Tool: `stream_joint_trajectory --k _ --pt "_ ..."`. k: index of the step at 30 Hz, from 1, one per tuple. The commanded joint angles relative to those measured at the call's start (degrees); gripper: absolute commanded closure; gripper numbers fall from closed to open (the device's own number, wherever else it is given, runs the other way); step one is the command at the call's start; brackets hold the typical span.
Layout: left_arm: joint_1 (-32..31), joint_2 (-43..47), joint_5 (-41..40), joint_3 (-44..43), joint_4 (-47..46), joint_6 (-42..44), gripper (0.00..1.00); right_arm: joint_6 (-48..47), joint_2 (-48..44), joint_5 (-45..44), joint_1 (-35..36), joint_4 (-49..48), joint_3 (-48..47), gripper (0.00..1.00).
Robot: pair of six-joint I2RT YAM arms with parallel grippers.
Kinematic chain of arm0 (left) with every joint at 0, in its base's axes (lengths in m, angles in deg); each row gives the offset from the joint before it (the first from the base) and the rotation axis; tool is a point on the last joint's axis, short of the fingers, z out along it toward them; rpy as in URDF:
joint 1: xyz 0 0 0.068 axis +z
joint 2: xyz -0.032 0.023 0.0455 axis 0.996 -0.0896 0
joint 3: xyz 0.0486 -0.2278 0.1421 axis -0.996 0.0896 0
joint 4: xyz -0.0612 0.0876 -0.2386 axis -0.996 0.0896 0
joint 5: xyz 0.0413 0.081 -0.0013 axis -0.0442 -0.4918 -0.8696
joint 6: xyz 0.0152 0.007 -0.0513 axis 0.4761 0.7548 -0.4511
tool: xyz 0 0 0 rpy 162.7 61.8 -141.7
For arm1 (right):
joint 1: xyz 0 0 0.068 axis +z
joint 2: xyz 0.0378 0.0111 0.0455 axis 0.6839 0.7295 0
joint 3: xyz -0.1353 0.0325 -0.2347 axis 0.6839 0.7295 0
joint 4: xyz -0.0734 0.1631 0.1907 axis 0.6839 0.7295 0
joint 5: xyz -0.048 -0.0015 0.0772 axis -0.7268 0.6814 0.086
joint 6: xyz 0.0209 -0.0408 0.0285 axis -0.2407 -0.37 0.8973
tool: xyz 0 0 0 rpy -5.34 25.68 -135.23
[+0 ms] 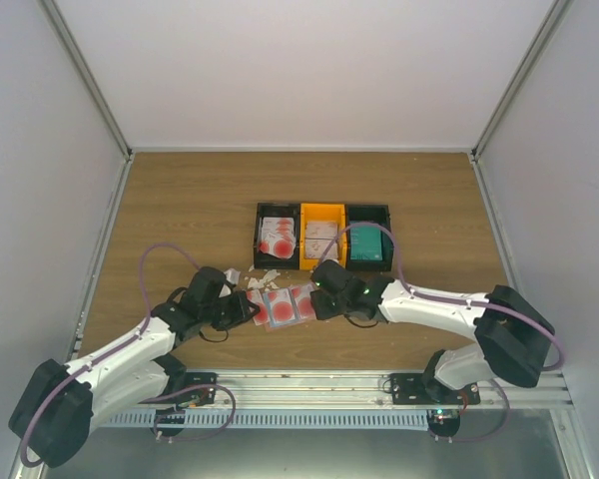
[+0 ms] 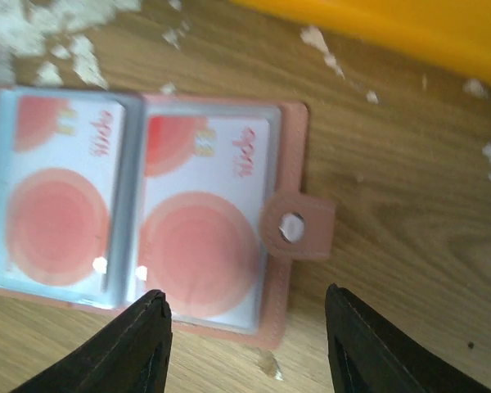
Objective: Put the credit cards into the card holder
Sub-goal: Turn over the card slot in the card holder.
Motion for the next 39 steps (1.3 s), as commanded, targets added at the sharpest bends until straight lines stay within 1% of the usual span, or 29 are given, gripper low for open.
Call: stream_joint_trajectory --k 1,3,6,10,14,17,21,25,31,37,39 --pt "-0.2 0.8 -1.2 1.1 -1.5 -0.2 1.0 -3.1 0.0 -0.8 1.5 -0.3 -3.1 0.48" --pt "-0.2 0.7 -1.3 1.1 -1.2 0.0 1.0 -4.1 1.9 2.4 2.1 -2.7 -3.9 0.49" --pt "-0.2 0.8 -1.3 1.3 -1.2 0.2 1.0 -5.4 5.6 5.3 3.1 -4.5 -5.7 0.54" --pt "-0.2 0.8 -1.2 1.6 -1.4 0.1 1.0 -6.5 10.6 6.2 3.8 -4.4 -8.5 0.6" --pt "-0.2 0.8 -1.2 1.6 -1.4 0.3 1.0 -7.1 13.3 6.4 3.9 -4.5 -9.5 0.64" --pt "-0.1 0.5 -1.0 1.6 -1.5 0.4 1.0 -7.4 14.8 6.7 3.9 -4.4 -9.8 0.68" --pt "-0.1 0.2 -0.7 1.7 -1.9 0.6 1.0 -8.7 16.5 8.1 4.1 -3.9 -10.1 0.68" --pt "-0.1 0.0 -0.8 1.7 -2.1 0.5 1.0 -8.9 17.9 7.3 4.0 -2.7 -10.3 0.7" --pt "-0.1 0.2 -0.7 1.7 -2.0 0.6 1.0 -8.4 19.5 5.4 4.1 -1.0 -10.4 0.82" --pt "-0.1 0.1 -0.6 1.6 -2.0 0.7 1.0 -8.2 19.9 5.2 4.1 -0.9 -10.0 0.85" --pt "-0.2 0.2 -0.6 1.5 -2.0 0.8 1.0 -8.1 19.9 5.2 4.1 -1.0 -9.9 0.88"
